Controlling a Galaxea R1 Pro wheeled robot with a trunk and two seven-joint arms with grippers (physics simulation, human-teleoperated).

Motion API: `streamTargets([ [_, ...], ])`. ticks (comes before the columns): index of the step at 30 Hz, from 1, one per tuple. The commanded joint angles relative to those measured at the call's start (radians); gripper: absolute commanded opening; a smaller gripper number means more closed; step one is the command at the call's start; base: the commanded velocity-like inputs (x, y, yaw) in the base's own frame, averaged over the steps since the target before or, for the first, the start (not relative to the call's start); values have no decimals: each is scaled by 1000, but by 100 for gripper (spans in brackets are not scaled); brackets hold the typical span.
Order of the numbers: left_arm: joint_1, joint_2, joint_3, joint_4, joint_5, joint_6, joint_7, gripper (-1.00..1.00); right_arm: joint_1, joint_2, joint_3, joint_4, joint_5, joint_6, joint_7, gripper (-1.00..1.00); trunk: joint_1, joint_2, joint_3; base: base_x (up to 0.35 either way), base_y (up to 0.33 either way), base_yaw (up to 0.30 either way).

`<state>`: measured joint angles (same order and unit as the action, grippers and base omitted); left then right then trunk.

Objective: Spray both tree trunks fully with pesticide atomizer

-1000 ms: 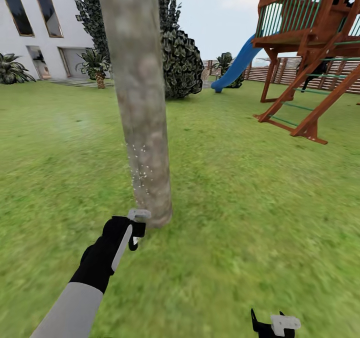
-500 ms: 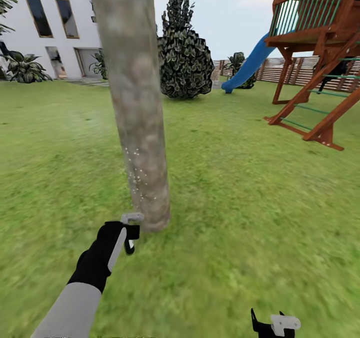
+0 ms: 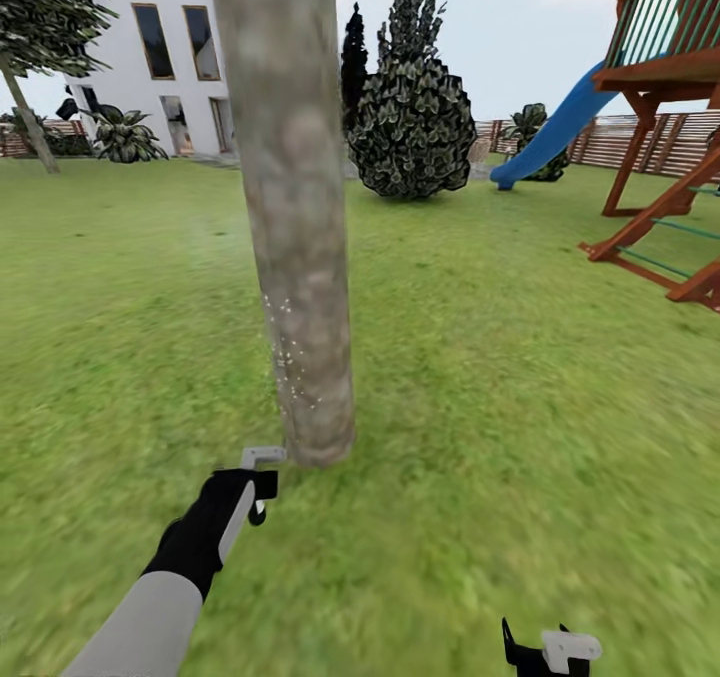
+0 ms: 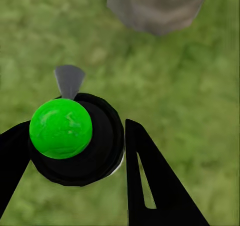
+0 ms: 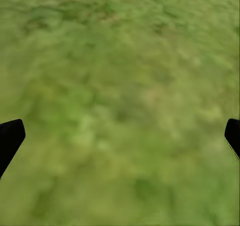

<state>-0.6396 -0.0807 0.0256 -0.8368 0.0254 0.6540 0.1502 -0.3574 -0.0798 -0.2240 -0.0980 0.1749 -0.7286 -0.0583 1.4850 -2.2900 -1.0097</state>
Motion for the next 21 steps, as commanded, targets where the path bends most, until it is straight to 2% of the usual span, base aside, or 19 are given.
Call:
streamTargets([
  [1,0,1,0,15,-1,-15,0,-100,0,0,0,0,0,0,0,100,0,0,0,226,-231,210],
  [4,11,4,-3,28,5,-30,0,-100,0,0,0,0,0,0,0,100,0,0,0,232,-227,47],
  [9,14,-7,-8,25,10,-31,-5,-100,0,-1,0,0,0,-1,0,100,0,0,0,180,-235,3],
  [21,14,-14,-7,28,11,-30,-4,-100,0,-1,0,0,-2,0,0,100,0,0,0,7,-292,0],
])
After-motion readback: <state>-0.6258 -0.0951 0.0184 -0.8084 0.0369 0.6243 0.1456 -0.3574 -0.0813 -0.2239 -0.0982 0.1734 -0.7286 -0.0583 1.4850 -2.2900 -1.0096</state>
